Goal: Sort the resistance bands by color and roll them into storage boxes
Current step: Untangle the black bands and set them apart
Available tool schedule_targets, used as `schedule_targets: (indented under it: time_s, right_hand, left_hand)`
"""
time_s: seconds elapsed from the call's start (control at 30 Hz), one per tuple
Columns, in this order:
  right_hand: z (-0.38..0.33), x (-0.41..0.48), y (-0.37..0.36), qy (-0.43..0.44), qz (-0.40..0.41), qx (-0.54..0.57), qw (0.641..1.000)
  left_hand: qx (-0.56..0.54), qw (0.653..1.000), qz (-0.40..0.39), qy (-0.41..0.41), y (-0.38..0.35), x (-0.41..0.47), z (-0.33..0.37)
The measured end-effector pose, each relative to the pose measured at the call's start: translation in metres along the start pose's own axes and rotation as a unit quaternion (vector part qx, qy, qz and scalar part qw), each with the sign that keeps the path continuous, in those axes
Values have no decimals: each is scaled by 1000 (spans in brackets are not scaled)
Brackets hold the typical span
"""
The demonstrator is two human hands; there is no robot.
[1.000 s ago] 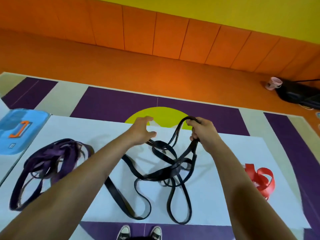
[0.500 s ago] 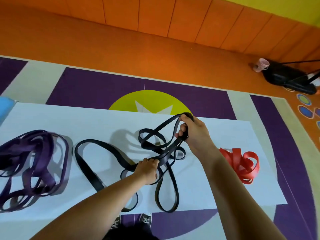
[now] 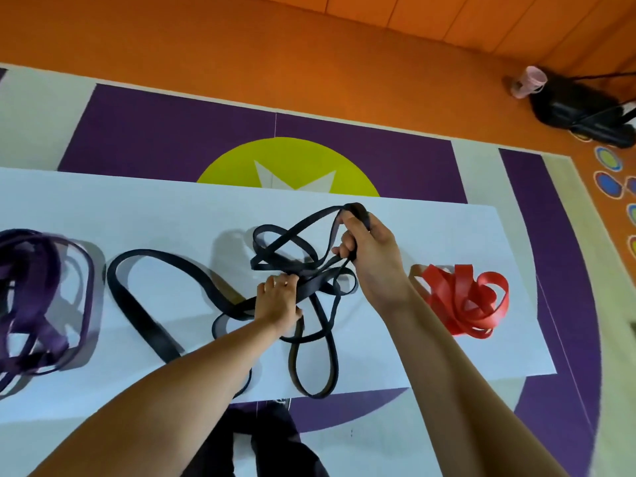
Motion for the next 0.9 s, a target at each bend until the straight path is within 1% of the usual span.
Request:
schedule_targets:
  time_s: [0.07, 0.23, 0.3, 0.47, 0.53, 0.6, 0.67, 0.73, 0.8, 0.9]
  right_hand:
    - [1, 2, 5, 5, 14, -5, 1000]
    - [4, 11, 14, 27, 51, -39, 998]
    - [3, 15, 15, 31, 52, -46, 997]
    - [-1, 24, 12, 30, 22, -48, 998]
    - [-4, 28, 3, 36, 2, -51, 998]
    - [-6, 32, -9, 32, -23, -57, 998]
    - [-5, 35, -20, 32, -53, -80, 995]
    - [-1, 38, -25, 43, -65, -104, 991]
    - [0, 42, -20, 58, -39, -122, 990]
    - [-6, 50, 1, 76, 39, -152, 985]
  left_hand:
    - [-26, 1000, 8, -2, 4, 6, -3]
    - [24, 999, -16, -31, 25, 7, -6]
    - [17, 999, 3, -48, 39, -5, -6]
    - [-69, 988, 0, -137, 90, -56, -15]
    - [-100, 981, 15, -163, 117, -79, -20]
    - [-134, 976, 15, -172, 148, -99, -24]
    - [-190, 966, 12, -175, 183, -116, -28]
    - [-232, 958, 30, -166, 215, -132, -36]
    - [-263, 949, 50, -166, 243, -144, -45]
    - [-302, 931, 66, -197, 278, -154, -49]
Point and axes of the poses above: each hand's wrist, its own x-axis towards the middle knuckle, its own y-axis out of the back of the hand, z = x × y, the point moved 2 cm from there along x, towards the middle knuckle, and after that the axes turned 7 degrees about x, right-handed, at the moved point
